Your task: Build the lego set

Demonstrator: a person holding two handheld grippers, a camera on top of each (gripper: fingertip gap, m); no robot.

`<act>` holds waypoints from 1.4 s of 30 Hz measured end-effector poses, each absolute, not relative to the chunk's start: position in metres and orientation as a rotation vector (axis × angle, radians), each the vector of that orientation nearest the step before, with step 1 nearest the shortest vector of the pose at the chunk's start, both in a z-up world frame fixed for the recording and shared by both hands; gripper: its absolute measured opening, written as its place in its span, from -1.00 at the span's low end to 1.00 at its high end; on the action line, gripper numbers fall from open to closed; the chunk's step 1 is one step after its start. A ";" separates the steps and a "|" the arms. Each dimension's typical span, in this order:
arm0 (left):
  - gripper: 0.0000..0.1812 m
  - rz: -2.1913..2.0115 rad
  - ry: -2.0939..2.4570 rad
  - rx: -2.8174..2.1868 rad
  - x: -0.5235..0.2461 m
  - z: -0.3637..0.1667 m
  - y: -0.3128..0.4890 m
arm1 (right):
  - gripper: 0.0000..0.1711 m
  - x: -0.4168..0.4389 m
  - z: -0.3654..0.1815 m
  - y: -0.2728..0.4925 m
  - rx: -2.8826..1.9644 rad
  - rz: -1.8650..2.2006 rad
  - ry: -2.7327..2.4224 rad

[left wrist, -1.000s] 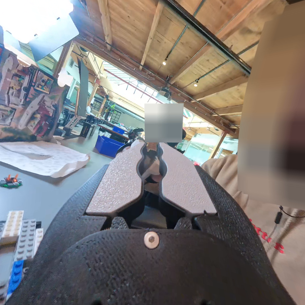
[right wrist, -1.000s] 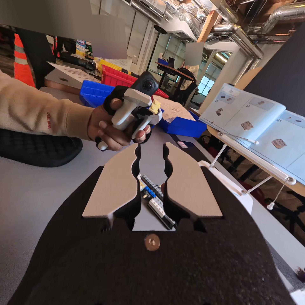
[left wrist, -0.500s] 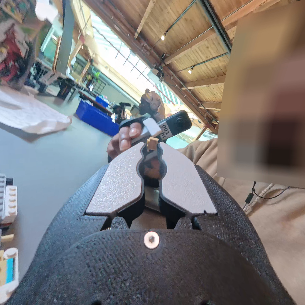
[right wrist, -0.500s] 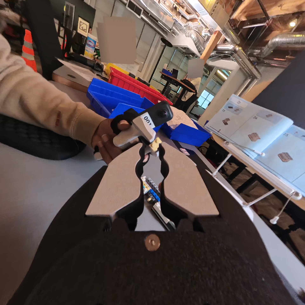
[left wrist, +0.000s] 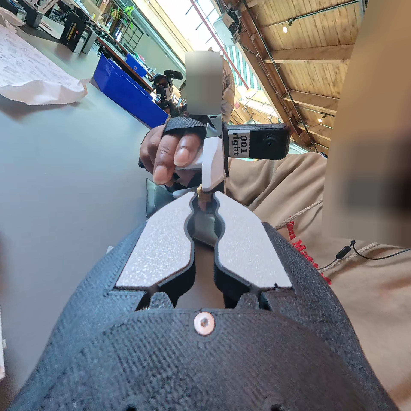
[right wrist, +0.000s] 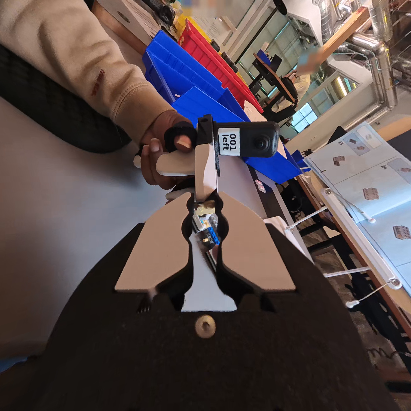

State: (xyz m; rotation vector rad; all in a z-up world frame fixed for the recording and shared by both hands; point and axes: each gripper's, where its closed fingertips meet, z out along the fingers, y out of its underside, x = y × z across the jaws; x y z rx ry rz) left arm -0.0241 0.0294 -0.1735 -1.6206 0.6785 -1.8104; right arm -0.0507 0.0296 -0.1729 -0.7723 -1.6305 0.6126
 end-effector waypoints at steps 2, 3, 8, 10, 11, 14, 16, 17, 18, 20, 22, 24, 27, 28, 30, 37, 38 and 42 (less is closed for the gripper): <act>-0.87 -1.789 0.657 -1.629 -0.026 -0.174 0.034 | -0.80 -0.051 -0.173 0.035 -0.819 0.631 -1.608; -0.87 -1.767 0.644 -1.634 -0.028 -0.175 0.037 | -0.80 -0.051 -0.174 0.039 -0.847 0.637 -1.595; -0.82 -1.448 0.613 -1.635 -0.044 -0.177 0.063 | -0.80 -0.050 -0.173 0.065 -1.079 0.726 -1.485; -0.82 -1.232 0.698 -1.613 -0.048 -0.177 0.067 | -0.80 -0.048 -0.169 0.075 -1.218 0.882 -1.395; -0.81 -1.121 0.746 -1.605 -0.049 -0.179 0.069 | -0.80 -0.047 -0.166 0.080 -1.279 0.964 -1.344; -0.79 -0.809 0.853 -1.582 -0.049 -0.185 0.074 | -0.80 -0.044 -0.162 0.089 -1.409 1.178 -1.224; -0.79 -0.634 0.924 -1.562 -0.047 -0.189 0.076 | -0.80 -0.044 -0.161 0.089 -1.456 1.295 -1.176; -0.78 -0.559 0.953 -1.549 -0.046 -0.191 0.076 | -0.80 -0.044 -0.162 0.087 -1.482 1.346 -1.163; -0.78 -0.499 0.976 -1.531 -0.045 -0.191 0.076 | -0.80 -0.045 -0.163 0.086 -1.505 1.391 -1.153; -0.78 -0.389 1.007 -1.483 -0.044 -0.187 0.076 | -0.80 -0.046 -0.164 0.082 -1.546 1.476 -1.143; -0.78 -0.284 1.037 -1.436 -0.043 -0.184 0.075 | -0.80 -0.048 -0.169 0.078 -1.627 1.574 -1.127; -0.81 -0.245 1.070 -1.403 -0.040 -0.182 0.071 | -0.80 -0.050 -0.174 0.077 -1.721 1.676 -1.067; -0.84 -0.264 1.074 -1.426 -0.036 -0.185 0.069 | -0.80 -0.053 -0.181 0.073 -1.824 1.816 -0.991; -0.86 -0.264 1.070 -1.427 -0.037 -0.185 0.070 | -0.81 -0.053 -0.182 0.073 -1.847 1.855 -0.963; -0.90 -0.274 1.061 -1.431 -0.038 -0.185 0.071 | -0.80 -0.054 -0.183 0.071 -1.886 1.934 -0.913; -0.88 -0.365 1.001 -1.450 -0.038 -0.182 0.072 | -0.80 -0.059 -0.174 0.068 -1.860 2.219 -0.645; -0.90 -0.361 0.997 -1.451 -0.038 -0.182 0.072 | -0.80 -0.060 -0.174 0.068 -1.859 2.228 -0.618; -0.94 -0.349 0.994 -1.457 -0.039 -0.183 0.073 | -0.80 -0.062 -0.174 0.070 -1.850 2.216 -0.575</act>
